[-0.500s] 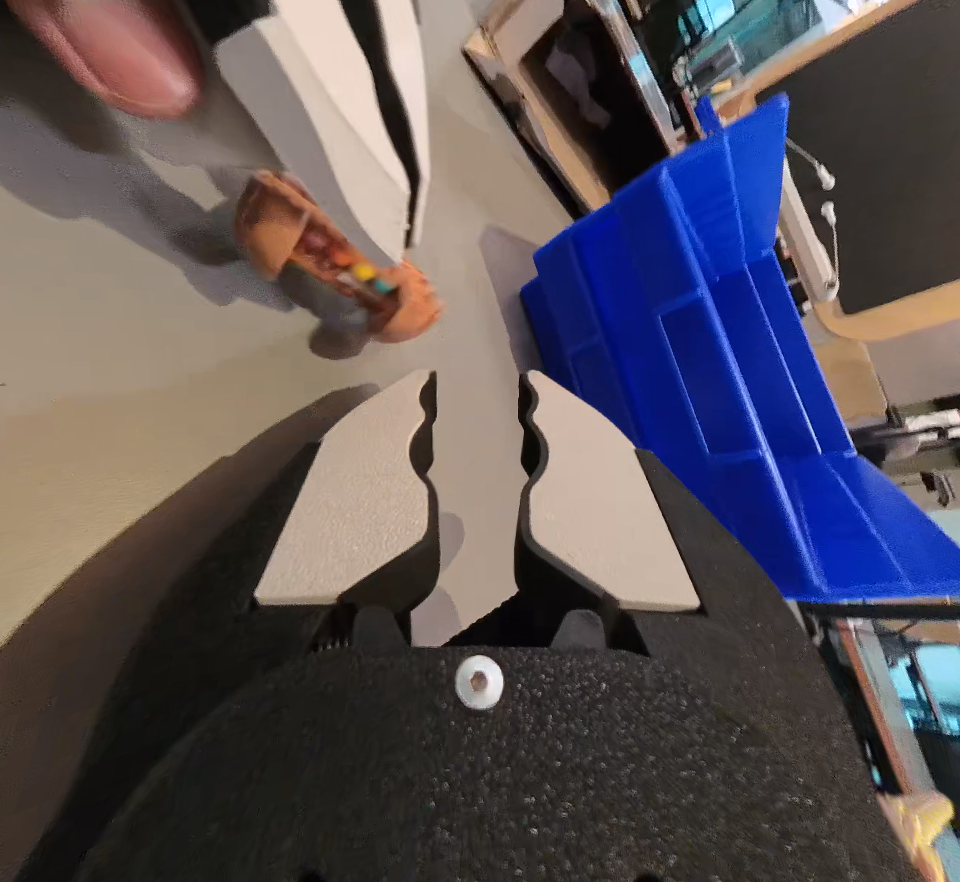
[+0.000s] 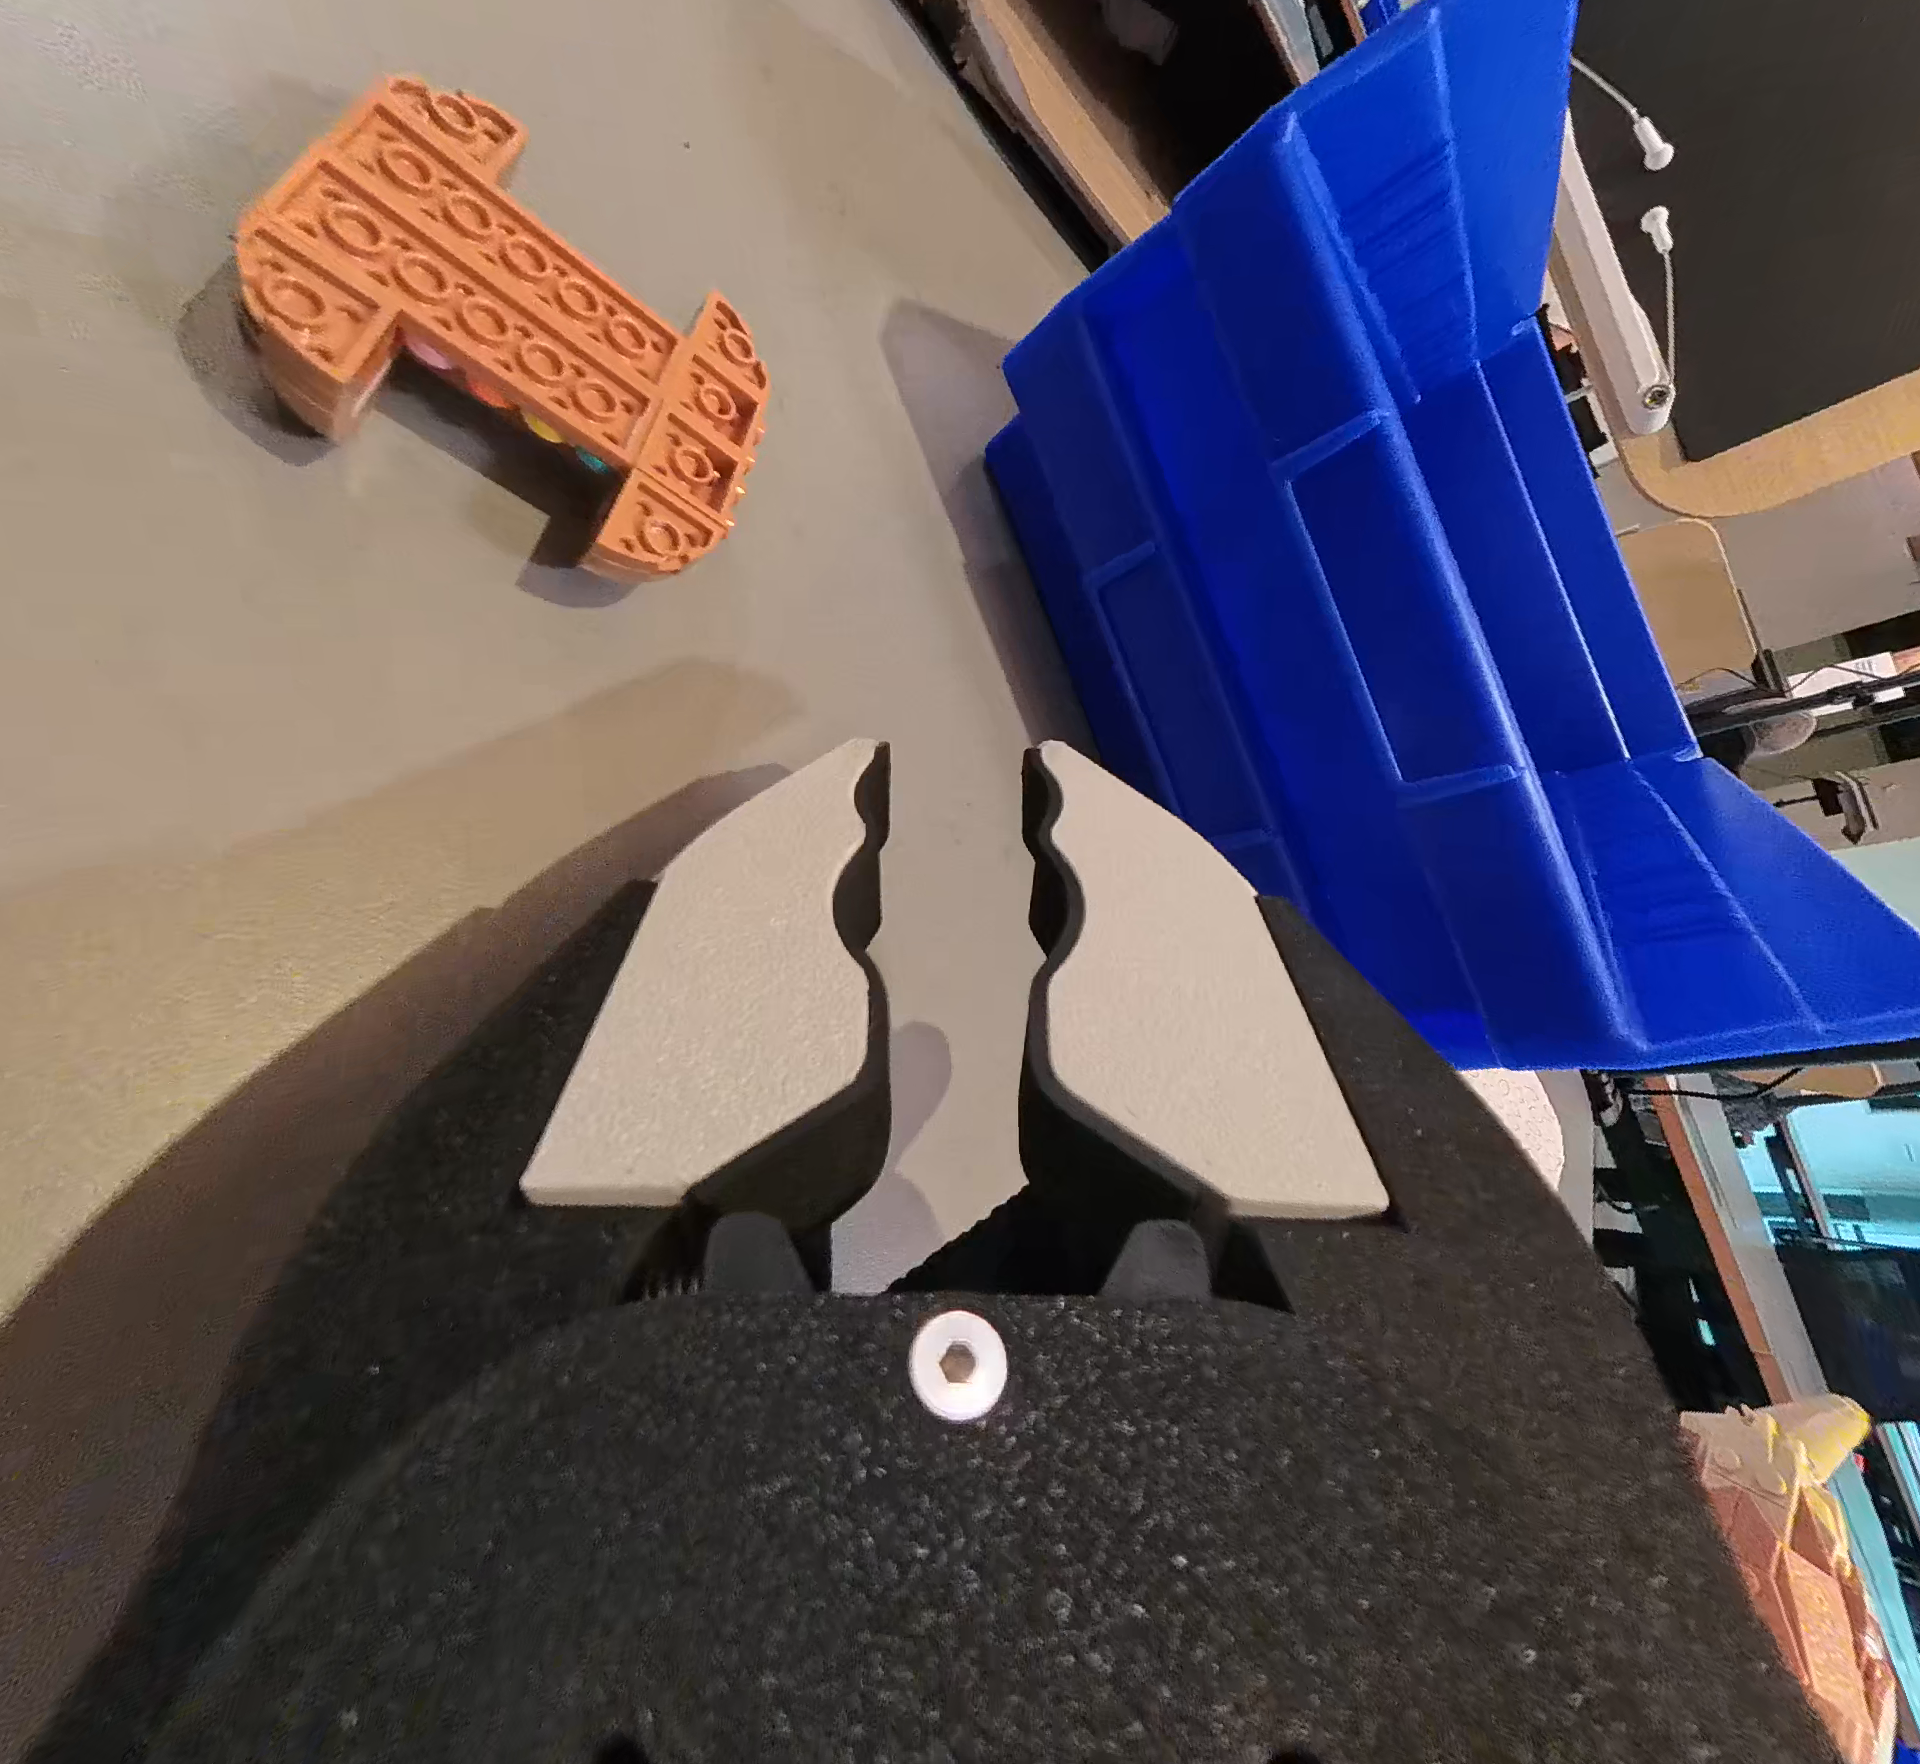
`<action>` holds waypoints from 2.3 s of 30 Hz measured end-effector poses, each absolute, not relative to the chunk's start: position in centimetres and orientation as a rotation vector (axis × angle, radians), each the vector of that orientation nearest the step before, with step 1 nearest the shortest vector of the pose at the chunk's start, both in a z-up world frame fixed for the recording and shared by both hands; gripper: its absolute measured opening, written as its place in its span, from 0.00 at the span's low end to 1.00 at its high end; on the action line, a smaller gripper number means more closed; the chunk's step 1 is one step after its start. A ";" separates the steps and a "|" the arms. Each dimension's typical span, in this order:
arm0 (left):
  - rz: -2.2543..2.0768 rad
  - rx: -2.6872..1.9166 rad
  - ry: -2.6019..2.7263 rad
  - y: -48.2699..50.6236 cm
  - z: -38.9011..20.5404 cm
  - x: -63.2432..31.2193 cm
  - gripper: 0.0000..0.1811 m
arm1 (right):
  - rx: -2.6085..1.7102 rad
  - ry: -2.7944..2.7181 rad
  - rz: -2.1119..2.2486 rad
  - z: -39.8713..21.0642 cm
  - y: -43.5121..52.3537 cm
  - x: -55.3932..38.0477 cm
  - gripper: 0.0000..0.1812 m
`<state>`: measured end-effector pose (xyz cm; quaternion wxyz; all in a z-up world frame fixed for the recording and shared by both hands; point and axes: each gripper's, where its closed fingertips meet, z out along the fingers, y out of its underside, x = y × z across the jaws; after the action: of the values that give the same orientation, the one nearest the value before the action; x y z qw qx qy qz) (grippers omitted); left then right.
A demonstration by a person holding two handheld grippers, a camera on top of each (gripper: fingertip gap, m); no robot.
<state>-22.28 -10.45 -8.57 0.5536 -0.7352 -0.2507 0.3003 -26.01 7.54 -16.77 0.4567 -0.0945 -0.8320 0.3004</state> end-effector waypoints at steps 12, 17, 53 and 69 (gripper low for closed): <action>0.478 -1.374 -0.930 -29.2 -6.2 -20.9 0.19 | -0.211 -2.054 0.758 -16.8 6.9 -25.8 0.13; 0.377 -1.198 -0.886 -29.3 -6.0 -23.5 0.19 | -0.198 -2.065 0.761 -16.9 6.7 -25.6 0.13; 1.086 -1.577 -1.221 -27.9 -8.1 -29.7 0.15 | 0.409 -2.172 -0.468 -7.9 6.3 -22.0 0.10; 0.749 -1.850 -0.615 -8.0 -5.1 -33.7 0.17 | 0.301 -2.217 -0.020 -13.4 3.9 -25.9 0.10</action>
<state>-33.72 -7.97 -5.05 0.5024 -0.7660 -0.2547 0.3100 -25.90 3.90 -13.40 0.4366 0.1211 -0.8914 -0.0081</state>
